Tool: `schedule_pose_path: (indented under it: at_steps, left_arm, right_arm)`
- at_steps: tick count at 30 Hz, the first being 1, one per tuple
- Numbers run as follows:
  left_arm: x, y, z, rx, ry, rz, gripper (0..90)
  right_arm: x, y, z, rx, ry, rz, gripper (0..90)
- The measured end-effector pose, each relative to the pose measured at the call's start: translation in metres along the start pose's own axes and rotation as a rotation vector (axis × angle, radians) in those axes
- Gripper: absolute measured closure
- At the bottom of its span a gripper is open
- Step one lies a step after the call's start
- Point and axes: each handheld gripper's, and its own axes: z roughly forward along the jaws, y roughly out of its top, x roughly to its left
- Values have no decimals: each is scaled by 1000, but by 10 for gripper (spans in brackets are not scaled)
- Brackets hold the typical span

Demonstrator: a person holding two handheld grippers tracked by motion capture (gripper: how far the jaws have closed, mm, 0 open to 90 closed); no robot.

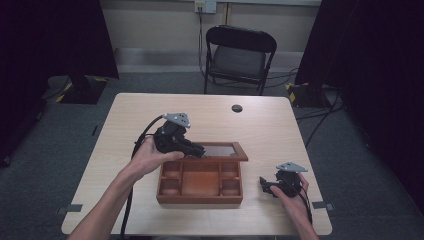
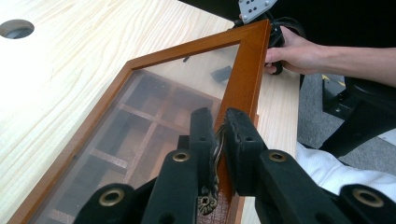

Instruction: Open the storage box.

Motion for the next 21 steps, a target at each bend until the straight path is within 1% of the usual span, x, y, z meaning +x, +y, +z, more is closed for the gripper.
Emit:
schedule_pose_path:
  at_steps: [6, 9, 10, 11, 12, 13, 14, 17, 19, 21]
  left_arm:
    - [0, 0, 0, 1, 1, 0, 816]
    - [0, 1, 0, 16, -2, 11, 816]
    - [0, 2, -1, 30, 7, 19, 816]
    - [0, 2, 0, 19, 7, 9, 816]
    - [0, 2, 0, 22, 5, 9, 817]
    - [-1, 1, 0, 5, 2, -3, 816]
    - [0, 1, 0, 15, -1, 12, 816]
    - [0, 1, 0, 6, 1, 3, 816]
    - [0, 1, 0, 11, 1, 10, 816]
    - [0, 1, 0, 11, -1, 6, 816]
  right_arm:
    - [0, 0, 0, 0, 0, 0, 122]
    - [0, 0, 0, 0, 0, 0, 122]
    - [0, 0, 0, 0, 0, 0, 122]
    - [0, 0, 0, 0, 0, 0, 122]
    - [0, 0, 0, 0, 0, 0, 122]
    - [0, 0, 0, 0, 0, 0, 122]
    - [0, 0, 0, 0, 0, 0, 122]
    - [0, 0, 0, 0, 0, 0, 122]
    - [0, 0, 0, 0, 0, 1, 122]
    - [0, 0, 0, 0, 0, 0, 122]
